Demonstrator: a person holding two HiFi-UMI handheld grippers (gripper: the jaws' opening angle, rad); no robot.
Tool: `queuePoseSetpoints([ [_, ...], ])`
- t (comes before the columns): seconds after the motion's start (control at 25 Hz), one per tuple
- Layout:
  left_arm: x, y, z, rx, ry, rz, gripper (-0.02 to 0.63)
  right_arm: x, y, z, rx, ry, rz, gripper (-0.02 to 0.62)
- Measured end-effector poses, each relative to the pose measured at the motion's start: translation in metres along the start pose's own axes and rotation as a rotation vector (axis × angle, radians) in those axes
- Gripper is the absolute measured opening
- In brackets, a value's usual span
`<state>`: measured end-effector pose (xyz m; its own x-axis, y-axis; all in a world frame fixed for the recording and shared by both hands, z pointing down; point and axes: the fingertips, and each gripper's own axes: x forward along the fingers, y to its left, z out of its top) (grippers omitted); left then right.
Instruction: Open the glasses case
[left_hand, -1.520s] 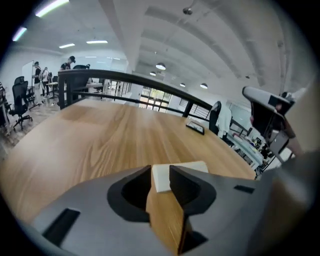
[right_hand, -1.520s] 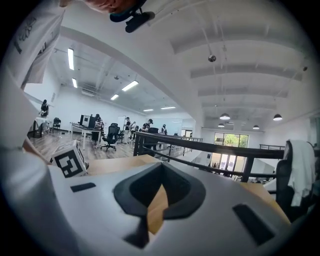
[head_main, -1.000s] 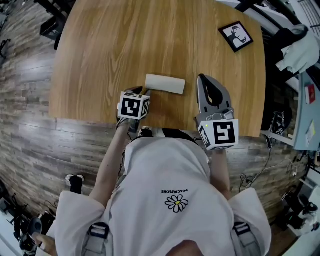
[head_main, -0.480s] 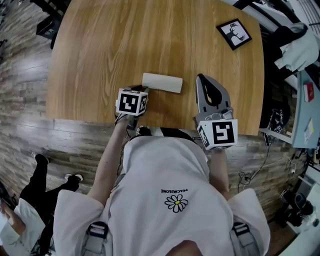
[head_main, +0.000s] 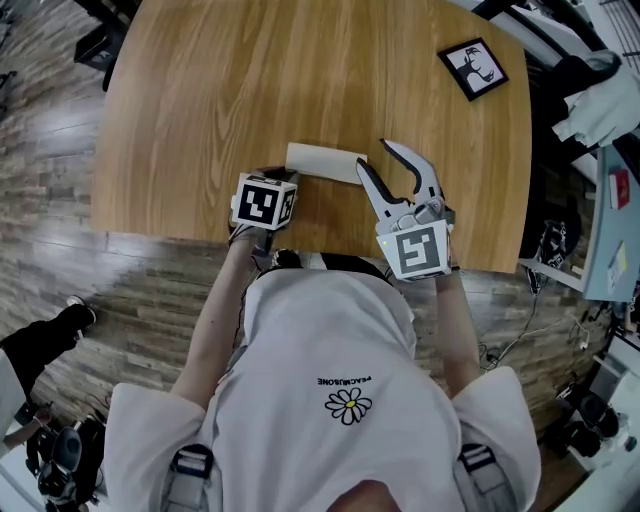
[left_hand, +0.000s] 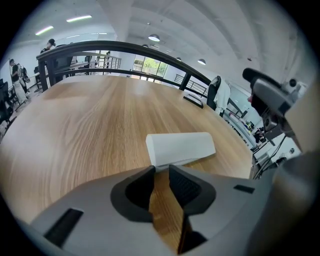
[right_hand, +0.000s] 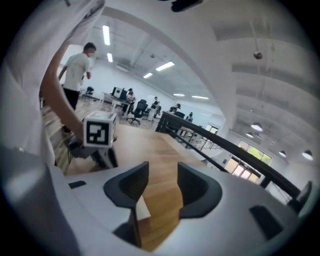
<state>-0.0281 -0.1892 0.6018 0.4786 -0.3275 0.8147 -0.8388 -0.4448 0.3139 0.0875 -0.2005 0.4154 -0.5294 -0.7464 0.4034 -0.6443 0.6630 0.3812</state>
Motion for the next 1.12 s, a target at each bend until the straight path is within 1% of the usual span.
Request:
queuePoseSetpoints([
  [0.04, 0.0, 0.0, 0.0, 0.002, -0.001, -0.001, 0.106, 0.006, 0.011, -0.013, -0.05, 0.025, 0.041, 0.191],
  [0.12, 0.0, -0.001, 0.001, 0.009, -0.004, -0.004, 0.104, 0.017, 0.034, -0.046, -0.184, 0.093, 0.139, 0.234],
  [0.2, -0.001, -0.001, 0.0, 0.005, 0.002, -0.005, 0.104, 0.025, 0.052, -0.079, -0.308, 0.161, 0.217, 0.261],
  [0.28, 0.0, 0.0, -0.003, -0.007, 0.013, -0.006, 0.104, 0.031, 0.065, -0.102, -0.374, 0.207, 0.274, 0.276],
  [0.36, 0.0, 0.0, -0.003, -0.01, 0.02, -0.007, 0.104, 0.036, 0.073, -0.116, -0.38, 0.227, 0.311, 0.285],
  [0.48, 0.0, 0.001, 0.0, -0.009, 0.024, -0.009, 0.104, 0.044, 0.078, -0.13, -0.373, 0.251, 0.328, 0.287],
  [0.68, 0.0, 0.001, -0.002, -0.012, 0.029, -0.003, 0.103, 0.052, 0.079, -0.146, -0.4, 0.289, 0.319, 0.287],
  [0.88, -0.001, 0.001, -0.001, -0.008, 0.031, -0.005, 0.103, 0.053, 0.075, -0.151, -0.407, 0.314, 0.3, 0.284],
  [1.0, -0.001, 0.001, -0.001, -0.004, 0.03, -0.001, 0.103, 0.053, 0.077, -0.152, -0.404, 0.321, 0.299, 0.248],
  [1.12, 0.0, 0.001, -0.001, -0.001, 0.031, -0.003, 0.103, 0.052, 0.077, -0.153, -0.409, 0.326, 0.291, 0.244],
])
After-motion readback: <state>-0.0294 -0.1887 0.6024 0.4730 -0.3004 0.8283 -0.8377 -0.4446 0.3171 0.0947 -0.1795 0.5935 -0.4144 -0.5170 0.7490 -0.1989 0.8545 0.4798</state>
